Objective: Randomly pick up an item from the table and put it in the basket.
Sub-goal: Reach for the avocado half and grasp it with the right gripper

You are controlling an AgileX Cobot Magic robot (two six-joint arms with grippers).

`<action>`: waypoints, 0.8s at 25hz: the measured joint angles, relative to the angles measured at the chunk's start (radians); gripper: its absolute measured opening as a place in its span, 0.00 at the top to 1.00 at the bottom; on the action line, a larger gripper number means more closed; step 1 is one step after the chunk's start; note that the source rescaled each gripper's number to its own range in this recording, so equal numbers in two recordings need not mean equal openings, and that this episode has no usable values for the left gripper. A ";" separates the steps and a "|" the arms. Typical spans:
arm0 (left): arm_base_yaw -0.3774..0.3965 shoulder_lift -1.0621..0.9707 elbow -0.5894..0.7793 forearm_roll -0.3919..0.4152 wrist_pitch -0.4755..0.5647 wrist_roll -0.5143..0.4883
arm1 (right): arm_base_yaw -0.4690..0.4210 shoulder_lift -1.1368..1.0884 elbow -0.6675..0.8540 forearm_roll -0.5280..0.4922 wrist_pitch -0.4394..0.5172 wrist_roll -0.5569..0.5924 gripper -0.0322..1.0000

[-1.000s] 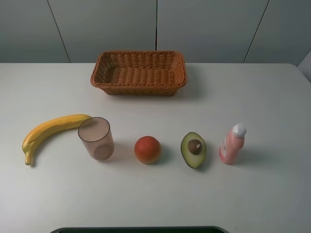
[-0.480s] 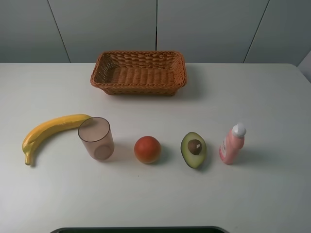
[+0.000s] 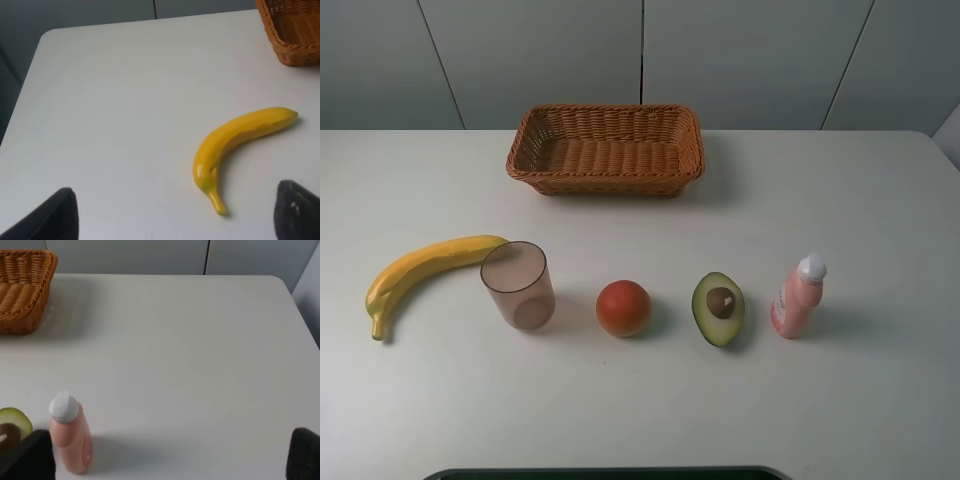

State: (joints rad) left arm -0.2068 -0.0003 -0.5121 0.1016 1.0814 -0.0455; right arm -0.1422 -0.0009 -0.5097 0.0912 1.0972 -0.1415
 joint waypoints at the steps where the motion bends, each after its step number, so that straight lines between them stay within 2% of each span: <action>1: 0.000 0.000 0.000 0.000 0.000 0.000 | 0.000 0.000 0.000 0.000 0.000 0.000 0.00; 10: 0.000 0.000 0.000 0.000 0.000 0.000 | 0.000 0.023 -0.049 0.002 0.020 0.002 0.00; 14: 0.000 0.000 0.000 0.000 0.000 0.000 | 0.000 0.190 -0.162 0.005 0.058 0.000 0.00; 20: 0.000 0.000 0.000 0.000 0.000 0.000 | 0.000 0.516 -0.350 0.031 0.060 -0.041 0.00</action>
State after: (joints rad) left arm -0.2068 -0.0003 -0.5121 0.1016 1.0814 -0.0455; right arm -0.1422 0.5148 -0.8593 0.1227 1.1575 -0.1825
